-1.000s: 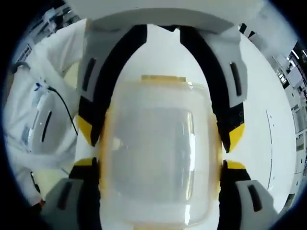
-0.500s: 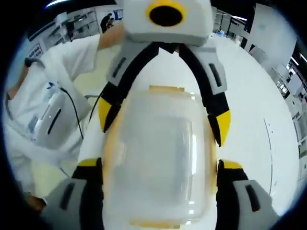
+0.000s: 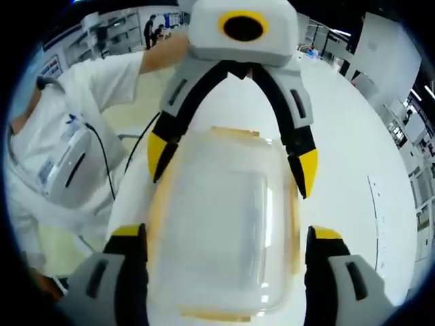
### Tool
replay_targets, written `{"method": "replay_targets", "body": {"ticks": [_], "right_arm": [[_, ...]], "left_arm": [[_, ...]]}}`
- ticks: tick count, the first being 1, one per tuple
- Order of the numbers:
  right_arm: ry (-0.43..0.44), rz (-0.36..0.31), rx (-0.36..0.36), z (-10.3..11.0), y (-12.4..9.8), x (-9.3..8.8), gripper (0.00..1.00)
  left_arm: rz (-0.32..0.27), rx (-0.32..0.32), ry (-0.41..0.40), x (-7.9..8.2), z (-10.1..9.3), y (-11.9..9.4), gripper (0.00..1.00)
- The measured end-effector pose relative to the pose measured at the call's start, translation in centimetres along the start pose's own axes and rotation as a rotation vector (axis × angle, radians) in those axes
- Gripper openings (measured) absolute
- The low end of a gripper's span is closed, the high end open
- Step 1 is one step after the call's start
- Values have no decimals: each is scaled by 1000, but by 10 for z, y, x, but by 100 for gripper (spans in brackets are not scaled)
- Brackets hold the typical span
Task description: Snap each plastic latch of the storage box into its locked position after aligning the lid with the box until every specified latch is closed and the lid sits flush.
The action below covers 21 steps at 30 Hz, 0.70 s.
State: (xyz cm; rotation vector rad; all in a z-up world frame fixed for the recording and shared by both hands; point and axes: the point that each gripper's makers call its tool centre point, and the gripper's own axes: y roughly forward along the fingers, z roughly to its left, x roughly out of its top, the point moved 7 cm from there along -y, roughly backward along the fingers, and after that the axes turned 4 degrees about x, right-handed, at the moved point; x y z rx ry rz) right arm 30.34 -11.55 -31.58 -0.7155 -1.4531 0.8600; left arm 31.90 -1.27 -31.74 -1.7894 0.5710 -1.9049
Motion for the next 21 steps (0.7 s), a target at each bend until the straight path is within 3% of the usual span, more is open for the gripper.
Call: {"method": "replay_targets", "body": {"ticks": [4, 8, 15, 18, 21], "right_arm": [[-6, -55, -48, 3, -10, -1, 89], [-16, -189, -141, 7, -22, -1, 86], [-7, -498, -435, 22, -50, -16, 79], [20, -660, -550, 36, -53, -24, 73], [43, -745, -648, 49, -50, -36, 74]], "left_arm": [[-43, 38, -28, -2, 0, -12, 89], [-129, 106, -45, -3, -3, -27, 88], [-325, 209, -78, -7, -21, -48, 88], [-373, 250, -86, -11, -30, -50, 88], [-431, 311, -104, -17, -38, -50, 87]]}}
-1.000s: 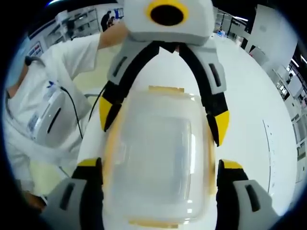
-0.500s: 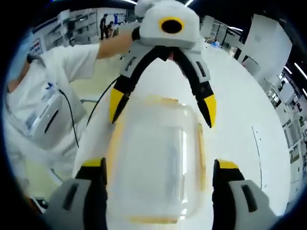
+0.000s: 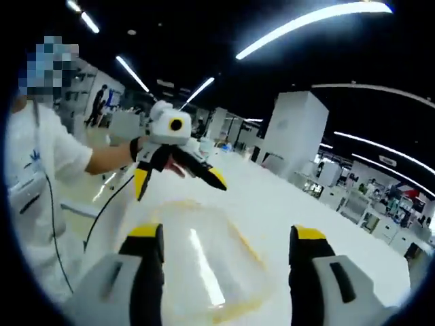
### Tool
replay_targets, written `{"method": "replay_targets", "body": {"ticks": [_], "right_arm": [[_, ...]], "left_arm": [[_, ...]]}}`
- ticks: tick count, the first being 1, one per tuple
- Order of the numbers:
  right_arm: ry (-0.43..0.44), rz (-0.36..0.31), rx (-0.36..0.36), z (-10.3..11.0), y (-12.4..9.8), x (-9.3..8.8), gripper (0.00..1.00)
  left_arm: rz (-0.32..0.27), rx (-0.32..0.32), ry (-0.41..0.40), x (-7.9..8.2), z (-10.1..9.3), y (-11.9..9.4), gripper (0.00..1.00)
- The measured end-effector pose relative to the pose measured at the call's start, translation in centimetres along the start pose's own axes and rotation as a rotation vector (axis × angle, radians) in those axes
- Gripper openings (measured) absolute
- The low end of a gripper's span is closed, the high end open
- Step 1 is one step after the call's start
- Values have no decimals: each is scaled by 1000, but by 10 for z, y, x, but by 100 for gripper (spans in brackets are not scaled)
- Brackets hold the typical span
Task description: Snap each plastic latch of the storage box into its locked position after aligning the lid with the box until every specified latch is closed and the lid sits flush.
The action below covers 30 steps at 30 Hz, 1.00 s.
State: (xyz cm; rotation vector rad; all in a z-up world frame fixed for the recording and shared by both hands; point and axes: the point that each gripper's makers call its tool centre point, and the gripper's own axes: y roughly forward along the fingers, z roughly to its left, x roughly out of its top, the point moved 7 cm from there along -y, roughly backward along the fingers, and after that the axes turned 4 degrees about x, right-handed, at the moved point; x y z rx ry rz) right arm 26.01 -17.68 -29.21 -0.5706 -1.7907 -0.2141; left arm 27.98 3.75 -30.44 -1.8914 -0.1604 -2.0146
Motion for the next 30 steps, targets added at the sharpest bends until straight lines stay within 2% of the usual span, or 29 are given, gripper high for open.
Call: {"method": "replay_targets", "body": {"ticks": [1, 2, 4, 6, 7, 9, 11, 13, 16, 19, 22, 24, 27, 30], "right_arm": [[18, -11, -10, 4, -2, -3, 75], [42, -30, -58, 6, -6, -8, 74], [56, -65, -80, 11, -10, -11, 76], [84, -123, -128, 21, -15, -18, 79], [94, -131, -121, 27, -15, -24, 82], [114, -136, -132, 34, -9, -32, 85], [126, -115, -151, 38, -1, -42, 92], [134, -125, -172, 42, 6, -50, 96], [155, -135, -173, 47, 16, -58, 93], [154, -131, -185, 48, 25, -62, 91], [175, -132, -203, 47, 31, -66, 89], [184, -128, -223, 44, 32, -68, 84], [221, -131, -226, 40, 32, -70, 83], [217, -95, -236, 40, 33, -74, 82]], "left_arm": [[-10, 15, -4, -2, -1, -1, 87], [-36, 40, -6, -4, -2, -3, 87], [-56, 57, -9, -8, -4, -7, 88], [-107, 118, -38, -13, -5, -12, 88], [-101, 147, -43, -18, -5, -15, 88], [-130, 224, -40, -22, -1, -18, 88], [-111, 271, -27, -34, 2, -23, 90], [-85, 296, -35, -46, 3, -26, 92], [-107, 325, -45, -55, 3, -31, 91], [-162, 371, -45, -56, 5, -35, 86], [-165, 389, -52, -58, 7, -35, 83], [-153, 385, -64, -61, 8, -34, 82], [-151, 395, -75, -64, 12, -33, 80], [-168, 403, -95, -63, 13, -32, 77]]}}
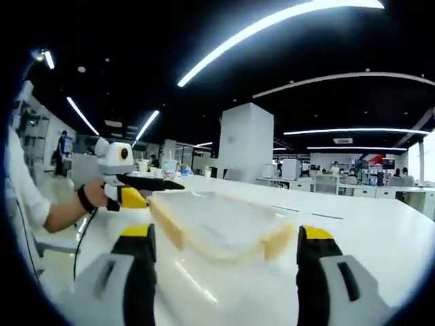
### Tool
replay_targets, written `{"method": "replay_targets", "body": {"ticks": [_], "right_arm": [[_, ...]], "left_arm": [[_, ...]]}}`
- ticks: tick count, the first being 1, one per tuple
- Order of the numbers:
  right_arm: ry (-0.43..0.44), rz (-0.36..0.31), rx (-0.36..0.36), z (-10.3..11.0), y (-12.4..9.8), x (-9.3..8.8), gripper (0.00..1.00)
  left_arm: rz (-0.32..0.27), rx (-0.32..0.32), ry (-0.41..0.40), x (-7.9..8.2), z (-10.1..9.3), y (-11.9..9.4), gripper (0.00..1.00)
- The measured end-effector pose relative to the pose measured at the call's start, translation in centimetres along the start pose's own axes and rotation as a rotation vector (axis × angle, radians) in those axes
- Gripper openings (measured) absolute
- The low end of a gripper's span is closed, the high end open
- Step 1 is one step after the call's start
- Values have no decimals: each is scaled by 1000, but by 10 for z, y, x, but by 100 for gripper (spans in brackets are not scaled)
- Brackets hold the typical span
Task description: Snap each plastic latch of the storage box into its locked position after aligning the lid with the box until every specified latch is closed and the lid sits flush.
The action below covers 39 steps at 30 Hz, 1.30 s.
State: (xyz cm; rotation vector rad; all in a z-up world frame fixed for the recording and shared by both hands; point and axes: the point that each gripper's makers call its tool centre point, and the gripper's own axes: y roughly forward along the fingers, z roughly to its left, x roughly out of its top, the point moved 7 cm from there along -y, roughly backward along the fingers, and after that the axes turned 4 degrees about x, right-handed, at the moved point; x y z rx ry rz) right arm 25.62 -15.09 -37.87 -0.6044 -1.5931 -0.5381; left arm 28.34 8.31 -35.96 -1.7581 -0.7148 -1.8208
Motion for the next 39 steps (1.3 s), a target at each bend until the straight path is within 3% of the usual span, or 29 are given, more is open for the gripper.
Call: {"method": "replay_targets", "body": {"ticks": [6, 13, 24, 29, 32, 34, 39], "right_arm": [[7, -1, 29, 6, 0, 5, 79], [-12, 60, -11, -1, 3, 3, 76], [-15, 87, -45, -9, -2, 15, 74], [6, 95, -59, -10, -4, 19, 74], [-8, 89, -64, -10, -5, 17, 74], [-15, 68, -58, -10, -10, 19, 72], [43, 49, -21, -10, -17, 19, 69]], "left_arm": [[2, -11, -14, 0, -4, 4, 76], [24, -9, -7, 2, -6, 9, 76], [49, 38, 77, 12, -18, 24, 73], [54, 56, 73, 15, -20, 26, 72], [52, 56, 80, 13, -19, 22, 69], [50, 47, 38, 11, -18, 17, 67], [47, 35, 20, 8, -18, 12, 67]]}}
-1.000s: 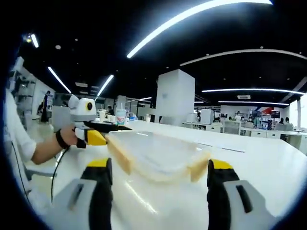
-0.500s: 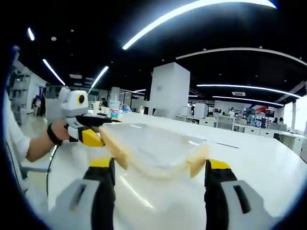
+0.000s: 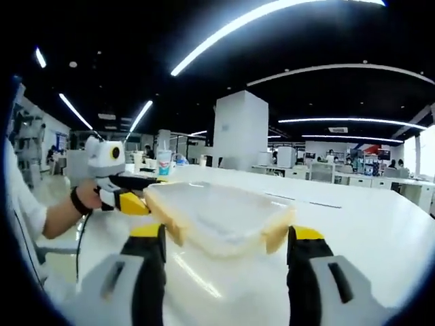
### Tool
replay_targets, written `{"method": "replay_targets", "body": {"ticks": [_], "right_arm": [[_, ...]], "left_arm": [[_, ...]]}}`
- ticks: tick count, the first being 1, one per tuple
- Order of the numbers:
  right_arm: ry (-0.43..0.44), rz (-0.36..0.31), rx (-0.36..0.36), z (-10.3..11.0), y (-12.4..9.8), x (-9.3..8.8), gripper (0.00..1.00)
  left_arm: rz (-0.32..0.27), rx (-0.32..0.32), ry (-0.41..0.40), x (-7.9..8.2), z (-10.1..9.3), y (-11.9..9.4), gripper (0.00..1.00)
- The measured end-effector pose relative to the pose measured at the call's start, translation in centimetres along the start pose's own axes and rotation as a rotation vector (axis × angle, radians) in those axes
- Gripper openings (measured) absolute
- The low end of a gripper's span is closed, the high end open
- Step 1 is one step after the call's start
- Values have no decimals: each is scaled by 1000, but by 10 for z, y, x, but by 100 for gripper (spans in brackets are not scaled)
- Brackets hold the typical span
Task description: Snap each plastic latch of the storage box into its locked position after aligning the lid with the box until every specified latch is closed and the lid sits flush.
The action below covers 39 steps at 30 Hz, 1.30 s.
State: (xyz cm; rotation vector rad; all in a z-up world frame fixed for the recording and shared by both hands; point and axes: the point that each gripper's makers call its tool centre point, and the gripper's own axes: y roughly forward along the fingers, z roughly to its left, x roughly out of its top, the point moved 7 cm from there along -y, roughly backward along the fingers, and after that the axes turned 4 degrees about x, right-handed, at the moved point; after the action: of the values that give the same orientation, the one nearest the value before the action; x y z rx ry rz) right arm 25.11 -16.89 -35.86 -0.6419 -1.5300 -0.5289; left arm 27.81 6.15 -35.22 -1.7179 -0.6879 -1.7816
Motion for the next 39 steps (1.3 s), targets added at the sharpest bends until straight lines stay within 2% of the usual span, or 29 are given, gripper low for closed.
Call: {"method": "replay_targets", "body": {"ticks": [4, 8, 22, 31, 36, 39], "right_arm": [[-62, 41, -8, 8, 4, -7, 73], [-80, 56, -27, 13, 9, -7, 76], [-72, 19, -63, 18, 11, -15, 73], [-66, 25, -81, 20, 11, -16, 70], [-98, 13, -76, 19, 11, -18, 75], [-143, 18, -69, 19, 12, -16, 76]], "left_arm": [[10, -9, 8, -4, -3, -3, 69], [19, -5, 4, -7, -6, -4, 70], [41, 47, -9, -15, -17, -7, 68], [39, 67, -24, -17, -18, -8, 66], [20, 55, 34, -22, -15, -12, 67], [43, 66, 135, -23, -10, -16, 60]]}}
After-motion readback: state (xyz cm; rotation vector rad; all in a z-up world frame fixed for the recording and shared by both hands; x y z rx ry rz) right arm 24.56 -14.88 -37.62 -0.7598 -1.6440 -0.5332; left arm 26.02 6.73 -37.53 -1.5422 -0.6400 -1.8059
